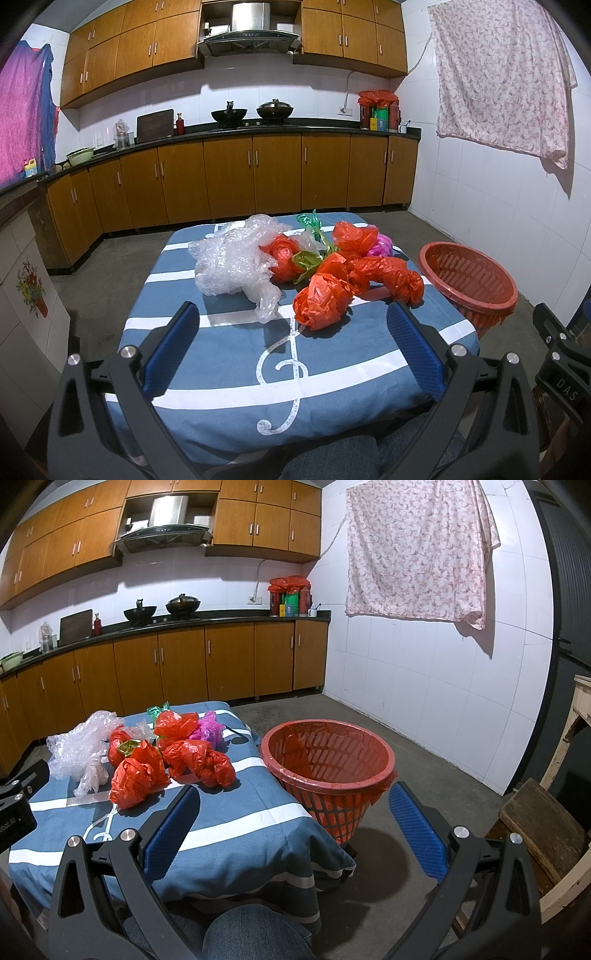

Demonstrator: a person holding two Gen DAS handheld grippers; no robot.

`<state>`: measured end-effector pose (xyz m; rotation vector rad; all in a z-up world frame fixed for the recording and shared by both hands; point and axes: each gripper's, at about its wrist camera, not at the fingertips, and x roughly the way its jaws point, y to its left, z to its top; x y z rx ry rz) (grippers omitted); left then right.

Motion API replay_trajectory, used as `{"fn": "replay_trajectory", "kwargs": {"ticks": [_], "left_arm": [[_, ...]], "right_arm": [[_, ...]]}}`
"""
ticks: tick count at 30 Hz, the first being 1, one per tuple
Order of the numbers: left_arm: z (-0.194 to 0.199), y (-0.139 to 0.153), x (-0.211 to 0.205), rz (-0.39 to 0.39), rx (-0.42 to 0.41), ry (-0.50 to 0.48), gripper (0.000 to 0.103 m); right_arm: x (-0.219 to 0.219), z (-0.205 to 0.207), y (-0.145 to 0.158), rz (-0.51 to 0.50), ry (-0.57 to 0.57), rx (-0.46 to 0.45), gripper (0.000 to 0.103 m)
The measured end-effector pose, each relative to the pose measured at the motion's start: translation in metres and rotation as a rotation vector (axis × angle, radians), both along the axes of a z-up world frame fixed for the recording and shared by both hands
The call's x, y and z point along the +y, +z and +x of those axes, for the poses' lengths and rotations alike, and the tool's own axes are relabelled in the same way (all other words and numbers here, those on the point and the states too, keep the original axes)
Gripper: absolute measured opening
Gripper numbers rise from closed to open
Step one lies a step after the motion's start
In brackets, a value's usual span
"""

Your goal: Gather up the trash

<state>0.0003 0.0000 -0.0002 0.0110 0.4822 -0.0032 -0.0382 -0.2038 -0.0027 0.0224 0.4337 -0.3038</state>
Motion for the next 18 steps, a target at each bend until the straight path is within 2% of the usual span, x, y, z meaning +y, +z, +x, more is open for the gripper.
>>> {"fn": "replay_trajectory", "kwargs": {"ticks": [12, 18], "left_arm": [[0.001, -0.003, 0.004, 0.004, 0.009, 0.017, 0.099], [0.01, -0.01, 0.013, -0.008, 0.033, 0.056, 0.099]], "right_arm": [[-0.003, 0.006, -0.001, 0.008, 0.006, 0.018, 0.101], [-0.007, 0.02, -0.011, 0.034, 0.008, 0.039, 0.101]]}}
